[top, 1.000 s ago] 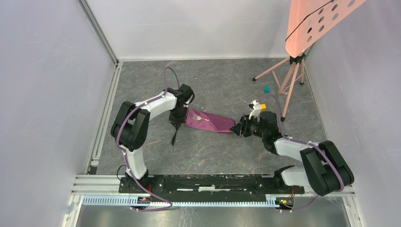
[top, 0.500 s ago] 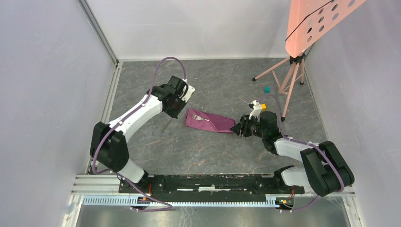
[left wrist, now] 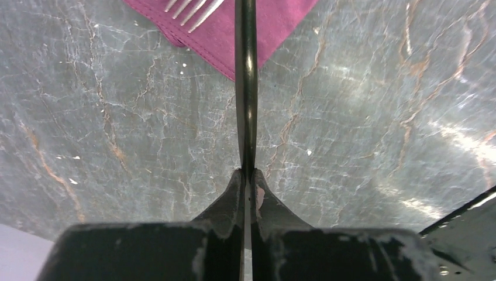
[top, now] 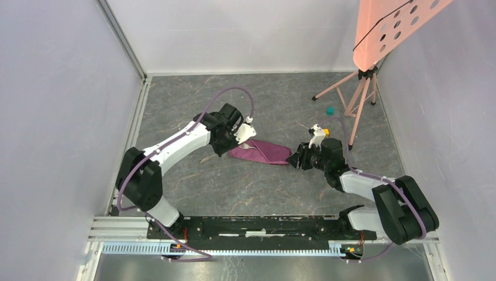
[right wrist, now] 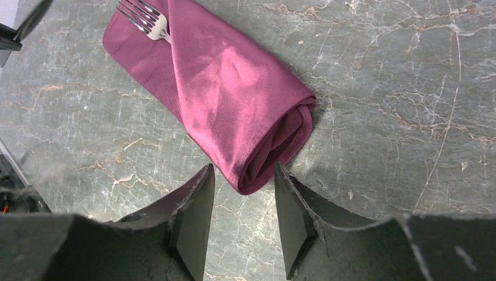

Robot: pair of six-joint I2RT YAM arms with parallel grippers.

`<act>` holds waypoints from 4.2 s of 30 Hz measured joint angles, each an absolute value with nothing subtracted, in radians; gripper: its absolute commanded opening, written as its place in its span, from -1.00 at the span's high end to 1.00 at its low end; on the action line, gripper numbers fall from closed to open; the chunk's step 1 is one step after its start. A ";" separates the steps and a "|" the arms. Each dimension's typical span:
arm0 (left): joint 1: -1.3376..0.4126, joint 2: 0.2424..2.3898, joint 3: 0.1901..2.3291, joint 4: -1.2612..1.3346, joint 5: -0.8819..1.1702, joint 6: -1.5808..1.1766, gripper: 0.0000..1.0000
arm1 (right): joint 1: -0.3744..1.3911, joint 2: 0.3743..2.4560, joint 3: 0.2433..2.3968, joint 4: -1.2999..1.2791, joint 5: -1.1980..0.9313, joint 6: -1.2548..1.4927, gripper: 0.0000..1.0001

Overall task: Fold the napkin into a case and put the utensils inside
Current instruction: Insert the knife into the folded napkin, then reset both arms

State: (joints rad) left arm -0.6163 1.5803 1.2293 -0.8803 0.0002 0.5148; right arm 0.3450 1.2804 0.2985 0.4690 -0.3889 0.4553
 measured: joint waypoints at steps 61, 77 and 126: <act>-0.867 2.060 1.601 -1.006 -0.176 0.772 0.95 | 0.347 1.366 0.299 0.477 -0.402 0.459 0.34; -0.914 2.123 1.671 -1.007 -0.126 0.805 0.95 | 0.347 1.367 0.299 0.477 -0.402 0.459 0.35; -0.921 0.605 1.119 -0.513 -0.024 -0.053 -1.00 | 0.373 0.574 0.732 -0.408 -0.221 0.259 -0.96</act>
